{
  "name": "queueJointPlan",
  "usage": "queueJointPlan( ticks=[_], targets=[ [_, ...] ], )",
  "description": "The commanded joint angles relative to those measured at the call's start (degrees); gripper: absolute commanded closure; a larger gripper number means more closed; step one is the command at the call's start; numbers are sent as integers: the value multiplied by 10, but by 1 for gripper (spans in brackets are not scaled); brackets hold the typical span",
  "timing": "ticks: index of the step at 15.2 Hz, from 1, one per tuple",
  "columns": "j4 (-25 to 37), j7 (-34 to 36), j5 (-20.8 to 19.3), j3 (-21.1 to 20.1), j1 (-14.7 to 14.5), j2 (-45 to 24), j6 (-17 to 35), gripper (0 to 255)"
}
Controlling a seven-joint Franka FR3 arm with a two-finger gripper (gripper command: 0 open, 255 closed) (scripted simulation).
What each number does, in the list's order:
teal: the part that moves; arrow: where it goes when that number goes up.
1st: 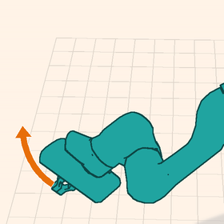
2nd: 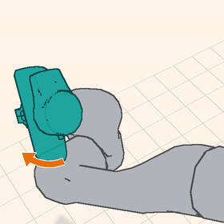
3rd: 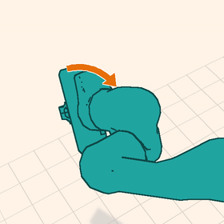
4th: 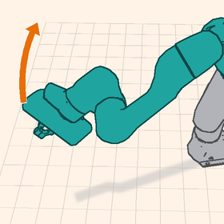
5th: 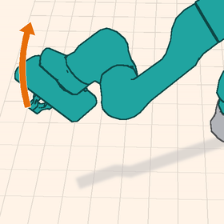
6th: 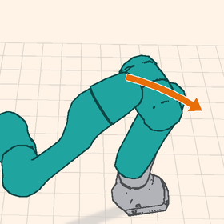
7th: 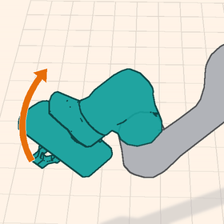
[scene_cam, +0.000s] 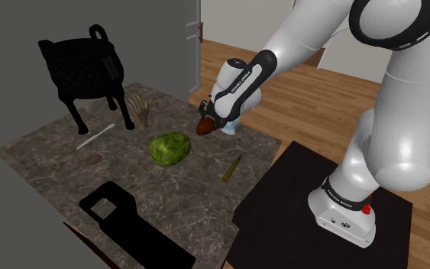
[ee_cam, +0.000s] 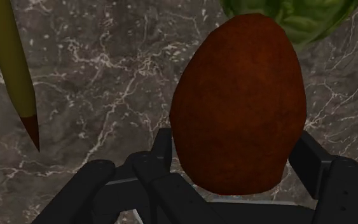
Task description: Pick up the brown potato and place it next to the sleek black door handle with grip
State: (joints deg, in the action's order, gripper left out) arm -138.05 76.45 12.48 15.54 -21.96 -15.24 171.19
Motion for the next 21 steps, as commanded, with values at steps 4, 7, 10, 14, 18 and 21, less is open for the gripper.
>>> queueJointPlan(
  ticks=[4, 7, 10, 14, 18, 21],
  targets=[
    [10, 121, -49, 47, -114, -13, -4, 255],
    [25, 185, -72, 69, -175, -24, -14, 255],
    [46, 241, -87, 87, -230, -38, -28, 255],
    [83, 307, -101, 101, -292, -62, -51, 255],
    [121, 351, -103, 102, -328, -92, -68, 255],
    [123, 346, -93, 89, -318, -112, -50, 255]
  ],
)
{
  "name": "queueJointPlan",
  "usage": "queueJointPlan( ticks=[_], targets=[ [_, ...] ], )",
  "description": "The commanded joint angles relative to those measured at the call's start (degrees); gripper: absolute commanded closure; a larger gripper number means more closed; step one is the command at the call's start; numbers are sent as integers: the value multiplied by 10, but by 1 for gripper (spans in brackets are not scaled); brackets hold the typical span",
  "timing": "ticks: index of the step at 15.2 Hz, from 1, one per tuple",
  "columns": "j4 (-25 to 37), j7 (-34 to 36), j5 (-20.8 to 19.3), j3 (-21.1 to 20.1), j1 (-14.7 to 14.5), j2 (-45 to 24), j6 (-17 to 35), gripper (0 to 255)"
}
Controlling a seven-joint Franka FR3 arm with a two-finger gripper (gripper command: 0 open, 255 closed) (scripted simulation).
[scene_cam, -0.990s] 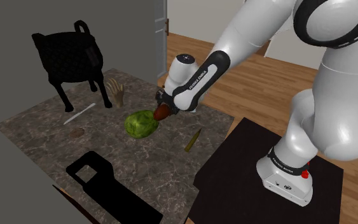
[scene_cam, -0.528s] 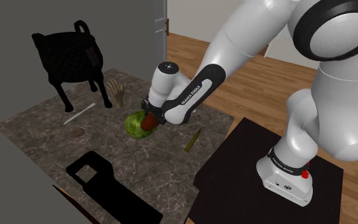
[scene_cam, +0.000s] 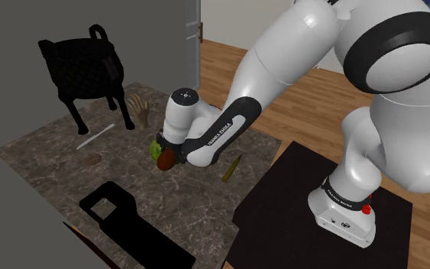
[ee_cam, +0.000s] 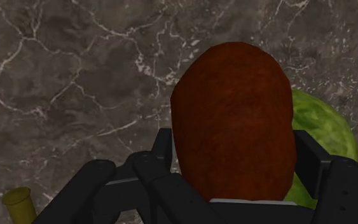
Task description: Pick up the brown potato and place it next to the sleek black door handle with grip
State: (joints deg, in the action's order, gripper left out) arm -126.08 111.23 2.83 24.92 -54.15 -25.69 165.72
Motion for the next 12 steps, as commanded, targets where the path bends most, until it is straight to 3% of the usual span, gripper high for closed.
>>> queueJointPlan(
  ticks=[1, 12],
  targets=[
    [4, -3, 7, -9, 8, -14, 11, 255],
    [23, -12, 31, -53, 45, -92, 71, 255]
  ],
)
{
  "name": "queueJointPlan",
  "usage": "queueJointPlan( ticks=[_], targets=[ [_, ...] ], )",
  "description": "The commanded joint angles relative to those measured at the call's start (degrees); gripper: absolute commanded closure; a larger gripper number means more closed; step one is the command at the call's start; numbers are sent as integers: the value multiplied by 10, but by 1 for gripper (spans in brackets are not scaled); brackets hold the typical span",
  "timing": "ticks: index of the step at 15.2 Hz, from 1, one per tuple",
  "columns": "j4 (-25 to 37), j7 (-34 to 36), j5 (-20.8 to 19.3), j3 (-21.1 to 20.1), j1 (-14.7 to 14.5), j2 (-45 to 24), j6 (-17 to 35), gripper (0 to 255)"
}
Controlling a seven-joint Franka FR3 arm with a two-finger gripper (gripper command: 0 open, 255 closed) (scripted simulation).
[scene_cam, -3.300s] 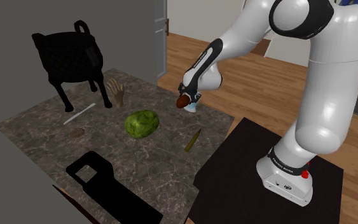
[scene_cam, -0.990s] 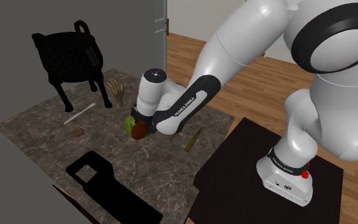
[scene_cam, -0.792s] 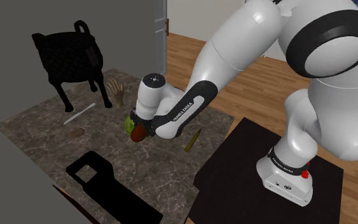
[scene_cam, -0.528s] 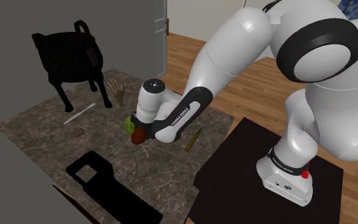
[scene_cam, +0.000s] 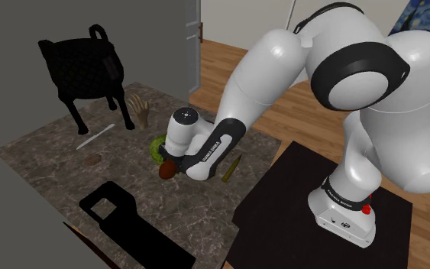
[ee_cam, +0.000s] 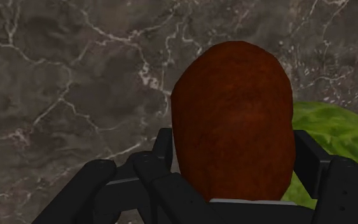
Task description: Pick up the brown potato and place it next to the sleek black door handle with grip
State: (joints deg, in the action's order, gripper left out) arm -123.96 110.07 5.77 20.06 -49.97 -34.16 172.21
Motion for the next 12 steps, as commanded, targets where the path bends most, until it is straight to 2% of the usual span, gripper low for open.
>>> queueJointPlan(
  ticks=[1, 12],
  targets=[
    [4, -1, 3, -8, 7, -15, 11, 255],
    [33, -1, 14, -38, 33, -86, 55, 255]
  ],
)
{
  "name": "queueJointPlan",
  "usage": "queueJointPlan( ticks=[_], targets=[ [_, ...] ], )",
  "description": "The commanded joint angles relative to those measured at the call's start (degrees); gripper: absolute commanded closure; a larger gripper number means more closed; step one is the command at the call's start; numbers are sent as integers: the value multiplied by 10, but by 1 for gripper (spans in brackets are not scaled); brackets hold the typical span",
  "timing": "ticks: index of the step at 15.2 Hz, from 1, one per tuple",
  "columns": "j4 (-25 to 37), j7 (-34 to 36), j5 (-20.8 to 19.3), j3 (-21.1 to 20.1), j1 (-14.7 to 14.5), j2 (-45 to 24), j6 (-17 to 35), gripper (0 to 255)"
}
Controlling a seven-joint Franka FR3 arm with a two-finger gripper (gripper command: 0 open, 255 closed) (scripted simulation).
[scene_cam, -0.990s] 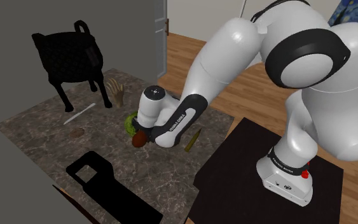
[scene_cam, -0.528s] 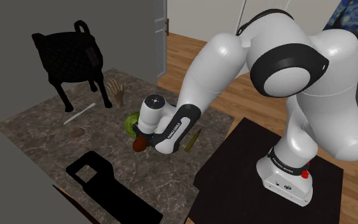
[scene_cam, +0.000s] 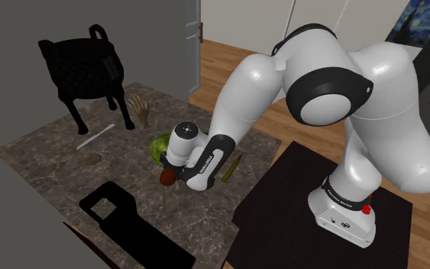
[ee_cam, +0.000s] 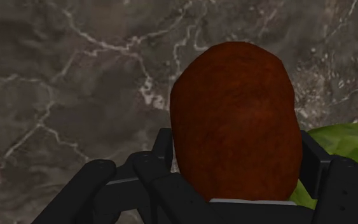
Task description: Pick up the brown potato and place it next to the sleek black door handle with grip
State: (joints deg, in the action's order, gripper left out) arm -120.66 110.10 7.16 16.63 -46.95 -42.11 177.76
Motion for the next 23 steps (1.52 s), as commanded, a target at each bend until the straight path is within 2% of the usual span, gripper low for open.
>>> queueJointPlan(
  ticks=[1, 6, 7, 12, 16, 23],
  targets=[
    [0, -1, 0, -3, 2, -6, 0, 255],
    [0, -1, 0, -3, 2, -6, 0, 255],
    [1, -1, 0, -3, 2, -6, -2, 0],
    [0, -1, 0, -3, 2, -6, 0, 0],
    [-57, 6, -7, 34, -42, 74, -29, 0],
    [-57, 6, -8, 34, -42, 74, -28, 0]
  ],
)
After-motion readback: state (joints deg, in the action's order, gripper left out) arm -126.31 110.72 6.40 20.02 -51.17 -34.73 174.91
